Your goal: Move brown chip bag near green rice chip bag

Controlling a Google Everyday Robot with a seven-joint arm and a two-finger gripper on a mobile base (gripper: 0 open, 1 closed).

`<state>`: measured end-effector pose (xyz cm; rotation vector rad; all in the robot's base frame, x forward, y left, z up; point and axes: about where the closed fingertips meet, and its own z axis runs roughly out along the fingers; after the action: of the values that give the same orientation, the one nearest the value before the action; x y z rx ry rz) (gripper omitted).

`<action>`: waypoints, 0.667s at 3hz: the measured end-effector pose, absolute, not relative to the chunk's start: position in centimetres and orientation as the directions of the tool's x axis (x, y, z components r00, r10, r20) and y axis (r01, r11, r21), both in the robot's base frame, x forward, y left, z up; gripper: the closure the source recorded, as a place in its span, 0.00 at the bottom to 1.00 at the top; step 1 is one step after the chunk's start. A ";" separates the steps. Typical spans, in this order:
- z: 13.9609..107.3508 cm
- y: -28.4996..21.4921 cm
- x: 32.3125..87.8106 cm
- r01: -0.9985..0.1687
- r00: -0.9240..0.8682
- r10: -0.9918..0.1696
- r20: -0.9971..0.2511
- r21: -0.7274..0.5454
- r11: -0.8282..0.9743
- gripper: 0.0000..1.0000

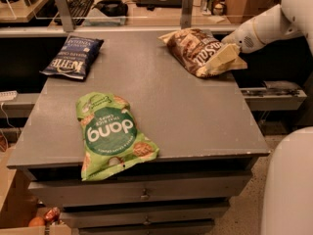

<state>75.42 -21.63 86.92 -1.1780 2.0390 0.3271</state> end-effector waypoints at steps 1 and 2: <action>86.1 -20.9 75.5 -0.833 -0.341 -0.612 -0.714 -0.073 0.549 0.48; 87.5 -19.9 75.0 -0.850 -0.331 -0.594 -0.733 -0.041 0.525 0.79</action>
Offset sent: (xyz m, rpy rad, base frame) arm 0.0008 0.0117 0.0192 0.0896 0.0926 0.0371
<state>75.03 -19.94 87.47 -1.1700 2.0533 0.4612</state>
